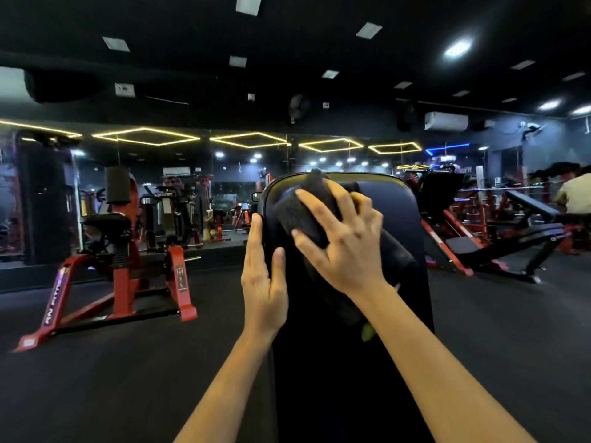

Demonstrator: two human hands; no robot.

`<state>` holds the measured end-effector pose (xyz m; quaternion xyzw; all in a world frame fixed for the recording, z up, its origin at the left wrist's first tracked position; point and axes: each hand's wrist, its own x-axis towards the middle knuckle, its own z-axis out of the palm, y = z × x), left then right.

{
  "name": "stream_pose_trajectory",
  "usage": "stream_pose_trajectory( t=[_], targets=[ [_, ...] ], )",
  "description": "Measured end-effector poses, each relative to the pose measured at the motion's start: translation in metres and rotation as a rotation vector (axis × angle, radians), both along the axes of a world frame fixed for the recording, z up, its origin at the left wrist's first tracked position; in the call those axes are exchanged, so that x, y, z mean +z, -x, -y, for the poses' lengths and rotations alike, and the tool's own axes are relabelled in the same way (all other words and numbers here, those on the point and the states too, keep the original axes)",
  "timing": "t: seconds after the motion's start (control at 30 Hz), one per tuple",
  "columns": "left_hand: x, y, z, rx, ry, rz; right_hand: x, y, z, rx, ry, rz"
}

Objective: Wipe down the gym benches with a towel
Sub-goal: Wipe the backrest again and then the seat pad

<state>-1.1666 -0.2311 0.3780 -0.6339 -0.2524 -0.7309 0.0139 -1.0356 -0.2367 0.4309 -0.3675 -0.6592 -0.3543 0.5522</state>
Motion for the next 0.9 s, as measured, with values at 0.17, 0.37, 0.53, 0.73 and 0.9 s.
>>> stream_pose_trajectory(
  t=[0.17,0.37,0.53,0.73,0.9],
  targets=[
    [0.0,0.0,0.001,0.007,0.023,-0.014,0.05,-0.006,-0.004,-0.05,0.136,-0.191],
    [0.003,0.005,0.013,-0.093,0.118,-0.011,0.058,-0.042,-0.008,-0.08,0.397,-0.615],
    [-0.008,0.015,0.021,-0.123,0.126,-0.085,0.078,0.018,0.012,-0.151,0.337,-0.149],
    [-0.046,0.024,0.025,-0.136,0.161,-0.17,0.1,0.069,0.023,-0.302,0.414,0.174],
    [-0.08,0.027,0.031,-0.196,0.224,-0.175,0.076,0.091,0.03,-0.474,0.319,0.33]
  ],
)
